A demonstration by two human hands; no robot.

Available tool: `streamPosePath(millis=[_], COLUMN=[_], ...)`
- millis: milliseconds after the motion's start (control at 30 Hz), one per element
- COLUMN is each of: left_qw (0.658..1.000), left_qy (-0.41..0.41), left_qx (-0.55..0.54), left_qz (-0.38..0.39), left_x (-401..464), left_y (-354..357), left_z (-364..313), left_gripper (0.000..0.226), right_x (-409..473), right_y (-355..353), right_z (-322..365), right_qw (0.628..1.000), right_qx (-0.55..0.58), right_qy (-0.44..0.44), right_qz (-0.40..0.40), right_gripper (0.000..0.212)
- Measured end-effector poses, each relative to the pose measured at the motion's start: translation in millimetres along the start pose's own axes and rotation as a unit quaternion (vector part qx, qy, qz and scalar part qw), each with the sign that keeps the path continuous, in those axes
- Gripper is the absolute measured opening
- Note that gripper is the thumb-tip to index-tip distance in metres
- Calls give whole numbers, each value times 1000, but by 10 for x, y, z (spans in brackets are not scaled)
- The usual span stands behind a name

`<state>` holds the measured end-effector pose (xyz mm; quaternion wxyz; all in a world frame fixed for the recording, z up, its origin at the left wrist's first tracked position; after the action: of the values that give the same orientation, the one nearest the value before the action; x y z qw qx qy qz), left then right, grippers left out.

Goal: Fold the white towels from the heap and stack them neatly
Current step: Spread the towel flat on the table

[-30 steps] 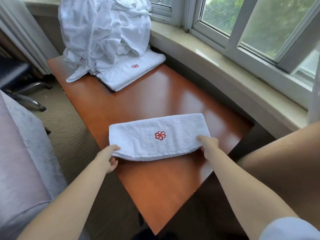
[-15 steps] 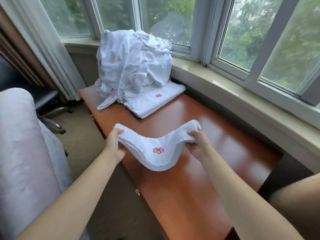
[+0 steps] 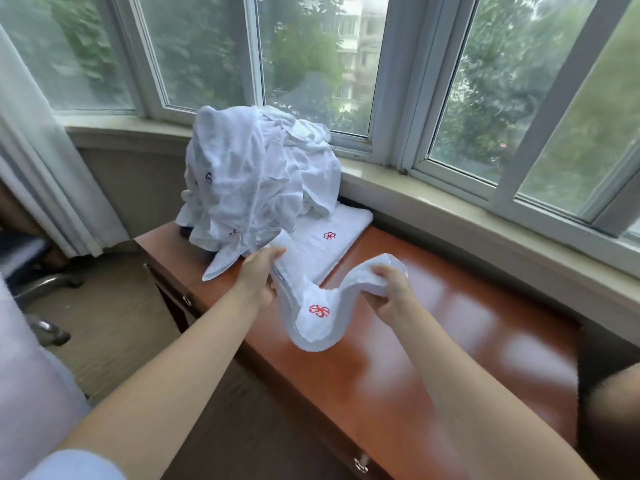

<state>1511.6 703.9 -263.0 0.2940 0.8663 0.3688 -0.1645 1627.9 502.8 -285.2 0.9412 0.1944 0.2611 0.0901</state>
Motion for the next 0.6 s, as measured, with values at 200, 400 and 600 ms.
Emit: streamPosePath(millis=[200,400,600], left_qw=[995,983,971], left_qy=[13,24,18], left_qx=[87,171,225], left_qz=[41,66,76], left_x=[542,1233,1767], left_y=[278,672,1085], left_z=[-439,-852,-1109], left_gripper=[8,11,11], right_x=[354,917,1184], right_y=[297,614,741], right_z=[-17,267,610], right_qw=[995,980,959], right_qx=[0,27,30], right_qy=[-29,-111,-178], right_qz=[-95,-161,-218], right_gripper=[21,8,16])
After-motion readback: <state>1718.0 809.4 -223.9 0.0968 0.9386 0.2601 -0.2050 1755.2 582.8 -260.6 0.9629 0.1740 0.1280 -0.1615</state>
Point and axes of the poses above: each hand's wrist, its own x-axis towards the middle knuckle, its own y-axis out of the palm, z = x × y, the point moved 9 cm from there along x, towards the middle knuckle, and after that the axes turned 8 degrees about -y, right-handed, at the moved point
